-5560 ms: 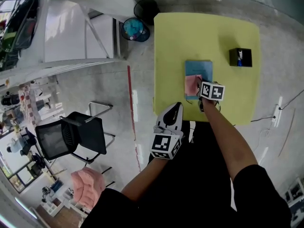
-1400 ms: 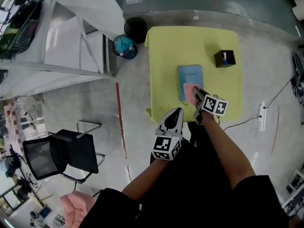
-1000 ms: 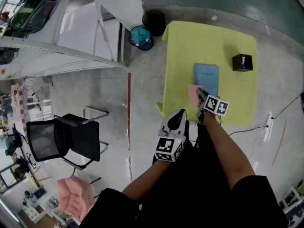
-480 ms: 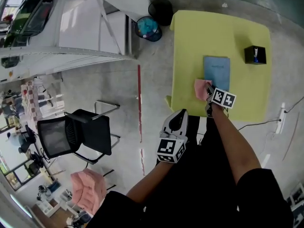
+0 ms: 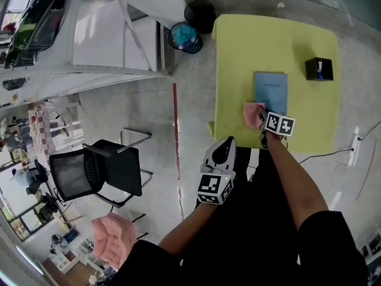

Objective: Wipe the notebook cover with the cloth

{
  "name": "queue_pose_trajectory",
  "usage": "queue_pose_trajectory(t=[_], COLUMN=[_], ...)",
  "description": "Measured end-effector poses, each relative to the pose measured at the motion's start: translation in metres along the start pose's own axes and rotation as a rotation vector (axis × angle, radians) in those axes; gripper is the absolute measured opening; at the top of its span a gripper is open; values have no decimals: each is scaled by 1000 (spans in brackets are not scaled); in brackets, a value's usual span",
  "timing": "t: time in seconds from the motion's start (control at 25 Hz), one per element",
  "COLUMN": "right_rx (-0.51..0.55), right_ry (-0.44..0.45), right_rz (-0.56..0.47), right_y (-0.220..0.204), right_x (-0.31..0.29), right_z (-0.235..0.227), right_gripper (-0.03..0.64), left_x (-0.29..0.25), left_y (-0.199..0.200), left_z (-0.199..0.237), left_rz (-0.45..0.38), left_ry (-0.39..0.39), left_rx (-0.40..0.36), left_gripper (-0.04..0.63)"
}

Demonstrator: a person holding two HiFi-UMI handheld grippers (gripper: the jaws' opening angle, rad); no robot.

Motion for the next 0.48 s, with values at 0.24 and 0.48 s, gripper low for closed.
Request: queue_pose_trajectory(t=[0.24,0.48], right_rx=[10,3], right_ry=[-2,7], right_rz=[16,11], right_y=[3,6], right_x=[2,5], right_z=[-4,-10], right_gripper=[37,37], left_x=[-4,-8], left_y=[2,3], left_z=[-6,-16], left_rz=[1,13], left_ry=[-1,-5], left_rx=[-5,-37], left_gripper=[15,15])
Point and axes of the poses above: the fingertips, and each gripper's own axes: x backward along the fingers, z to its left, y out of its top, the point moved 10 cm from there along x, backward along the fingers, and after that the axes turned 9 degrees about -y, right-handed, at the moved point
